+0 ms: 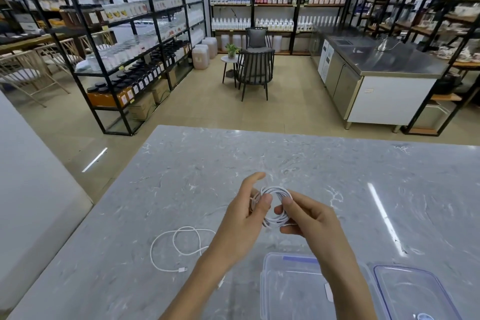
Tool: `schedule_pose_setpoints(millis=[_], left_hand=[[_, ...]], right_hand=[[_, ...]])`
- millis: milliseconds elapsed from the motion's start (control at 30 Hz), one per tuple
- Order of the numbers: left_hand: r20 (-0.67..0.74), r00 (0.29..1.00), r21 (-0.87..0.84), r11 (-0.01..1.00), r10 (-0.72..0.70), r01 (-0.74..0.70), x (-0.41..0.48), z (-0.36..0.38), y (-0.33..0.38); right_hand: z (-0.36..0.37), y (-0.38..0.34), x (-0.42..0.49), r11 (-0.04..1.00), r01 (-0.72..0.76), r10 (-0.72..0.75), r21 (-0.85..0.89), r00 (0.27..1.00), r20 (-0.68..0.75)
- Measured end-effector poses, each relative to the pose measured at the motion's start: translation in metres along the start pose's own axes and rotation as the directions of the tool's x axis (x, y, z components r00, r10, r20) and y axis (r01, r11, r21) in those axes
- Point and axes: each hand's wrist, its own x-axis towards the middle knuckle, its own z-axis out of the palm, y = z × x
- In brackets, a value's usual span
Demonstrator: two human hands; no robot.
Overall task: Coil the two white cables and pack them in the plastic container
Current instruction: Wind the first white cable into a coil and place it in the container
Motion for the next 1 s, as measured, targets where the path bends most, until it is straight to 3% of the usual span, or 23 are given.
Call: schedule_pose_setpoints(millis=[133, 233, 300, 467, 667, 1000], left_hand=[[0.181, 0.970, -0.206, 0.958, -0.165, 0.202, -0.003, -0.007, -0.015], [0.343, 0.913, -0.434, 0.825, -0.221, 0.363, -0.009, -0.012, -0.027], [0.366, 0.900, -0.495, 0.770, -0.235, 0.403, -0.013, -0.013, -0.034], [0.243, 0.916, -0.393, 0.832, -0.318, 0.393, -0.017, -0.010, -0.046], [0.174, 0.922, -0.212, 0.901, -0.345, 0.377, -0.014, -0.020, -0.043], [0.101, 0.949, 0.019, 0.954, -0.299, 0.299, -0.012, -0.034, -0.024]], right_hand=[[-0.007, 0.018, 0.004, 0.994, -0.081, 0.083, -0.069, 0.996, 0.023], [-0.013, 0.030, 0.005, 0.984, -0.160, 0.164, -0.074, 0.986, 0.042], [-0.017, 0.036, 0.007, 0.975, -0.208, 0.212, -0.079, 0.977, 0.040], [-0.031, 0.040, 0.014, 0.957, -0.274, 0.282, -0.094, 0.956, 0.083], [-0.042, 0.038, 0.023, 0.961, -0.248, 0.266, -0.125, 0.950, 0.164], [-0.042, 0.043, 0.032, 0.898, 0.017, 0.104, -0.440, 0.963, 0.250]])
